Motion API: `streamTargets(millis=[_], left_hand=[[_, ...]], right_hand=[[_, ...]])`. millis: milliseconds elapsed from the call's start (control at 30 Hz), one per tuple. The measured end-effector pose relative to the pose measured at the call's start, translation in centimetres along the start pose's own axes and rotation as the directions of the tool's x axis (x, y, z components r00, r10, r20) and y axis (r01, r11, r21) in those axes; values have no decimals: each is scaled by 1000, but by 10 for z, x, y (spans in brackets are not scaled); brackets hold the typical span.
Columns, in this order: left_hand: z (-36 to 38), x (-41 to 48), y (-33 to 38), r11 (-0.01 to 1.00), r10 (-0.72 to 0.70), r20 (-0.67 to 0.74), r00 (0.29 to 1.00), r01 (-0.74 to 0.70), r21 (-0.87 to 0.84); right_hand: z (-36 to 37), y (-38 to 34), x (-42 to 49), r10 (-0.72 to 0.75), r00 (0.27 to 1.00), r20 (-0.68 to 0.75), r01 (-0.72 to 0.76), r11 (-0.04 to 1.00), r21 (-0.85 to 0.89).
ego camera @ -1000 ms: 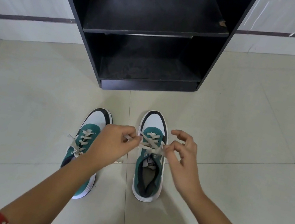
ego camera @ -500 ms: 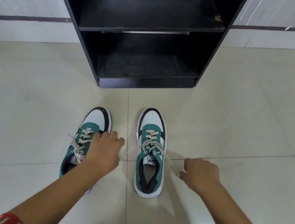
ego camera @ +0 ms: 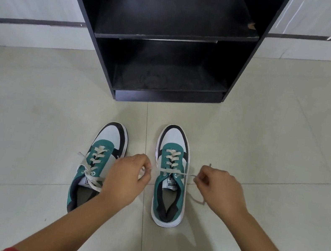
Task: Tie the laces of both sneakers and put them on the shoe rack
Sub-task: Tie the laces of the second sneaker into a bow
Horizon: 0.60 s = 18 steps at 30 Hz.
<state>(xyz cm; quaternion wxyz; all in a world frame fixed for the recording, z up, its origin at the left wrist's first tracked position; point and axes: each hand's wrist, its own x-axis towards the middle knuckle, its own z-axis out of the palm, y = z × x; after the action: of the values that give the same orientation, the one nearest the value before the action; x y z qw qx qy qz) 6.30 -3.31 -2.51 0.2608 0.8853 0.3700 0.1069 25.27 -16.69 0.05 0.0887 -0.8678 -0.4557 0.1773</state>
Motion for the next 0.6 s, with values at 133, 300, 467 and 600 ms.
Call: streamTargets(millis=[133,300,467,600], left_hand=[[-2,-7,-13,984,-18,41,999,11,176],[9,-3,2,991,80,133,988,-93,100],[12,2,10,987,124,88,988,-132,89],[14,2,12,979,131,56,990,-138,150]], right_hand=[[-2,13,-1,80,991,109,-68,992,-108],[13,-8,-2,-151,988,44,147,985,88],[19,-20,-3,-159,987,-24,161,977,137],[20,-21,-4,-150,988,-46,155,981,121]])
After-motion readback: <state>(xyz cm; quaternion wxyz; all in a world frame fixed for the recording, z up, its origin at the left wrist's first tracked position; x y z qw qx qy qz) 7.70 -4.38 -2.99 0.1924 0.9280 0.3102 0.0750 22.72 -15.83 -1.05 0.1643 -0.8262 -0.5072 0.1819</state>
